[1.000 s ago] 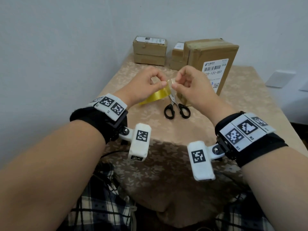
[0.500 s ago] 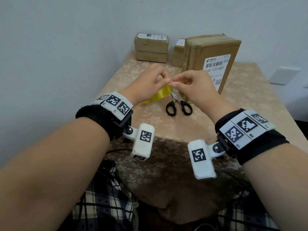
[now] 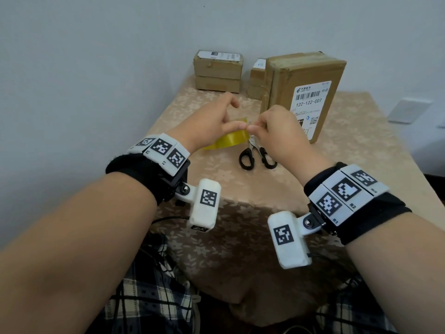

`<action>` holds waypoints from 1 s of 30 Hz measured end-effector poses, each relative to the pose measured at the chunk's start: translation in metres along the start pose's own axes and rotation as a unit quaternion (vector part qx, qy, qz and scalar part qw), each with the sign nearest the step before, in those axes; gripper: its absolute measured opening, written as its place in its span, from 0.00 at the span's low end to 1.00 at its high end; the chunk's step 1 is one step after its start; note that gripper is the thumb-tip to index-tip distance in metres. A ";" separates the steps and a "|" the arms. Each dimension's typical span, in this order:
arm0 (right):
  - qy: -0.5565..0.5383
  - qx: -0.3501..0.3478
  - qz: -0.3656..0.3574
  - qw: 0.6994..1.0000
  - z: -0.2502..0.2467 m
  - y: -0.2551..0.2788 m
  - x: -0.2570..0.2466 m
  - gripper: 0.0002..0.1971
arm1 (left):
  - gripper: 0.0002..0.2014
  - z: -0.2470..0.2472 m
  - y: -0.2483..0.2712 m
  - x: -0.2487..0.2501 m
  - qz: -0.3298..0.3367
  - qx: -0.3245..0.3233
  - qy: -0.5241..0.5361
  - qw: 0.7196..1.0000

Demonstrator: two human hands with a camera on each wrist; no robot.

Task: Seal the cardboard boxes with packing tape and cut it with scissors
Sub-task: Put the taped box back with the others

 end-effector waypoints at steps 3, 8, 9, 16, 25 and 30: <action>-0.002 0.003 0.001 1.000 -0.004 0.001 0.003 0.24 | 0.19 -0.005 0.001 0.005 0.008 0.003 -0.046 0.999; -0.007 0.123 0.002 0.992 -0.032 0.004 0.008 0.21 | 0.17 -0.015 0.000 -0.010 -0.029 0.074 -0.143 0.987; 0.004 0.159 0.000 0.987 -0.038 0.004 0.008 0.19 | 0.16 -0.017 0.000 -0.015 -0.040 0.086 -0.164 0.982; 0.087 0.223 0.012 0.971 -0.053 -0.014 0.021 0.30 | 0.14 0.011 -0.014 -0.026 -0.136 -0.043 -0.283 0.948; 0.045 0.217 0.029 0.975 -0.066 -0.024 0.028 0.20 | 0.24 0.005 -0.033 0.057 -0.020 0.072 0.196 0.978; 0.031 0.236 0.030 0.971 -0.072 -0.021 0.037 0.13 | 0.28 0.041 -0.028 0.070 -0.046 0.000 0.353 0.935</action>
Point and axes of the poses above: each hand's wrist, its own y-axis away from the middle knuckle, its own z-axis out of the palm, x = y × z, the point moved 7 cm from there along -y, towards the middle knuckle, and after that the axes turned 4 degrees about y, right-handed, at the moved point
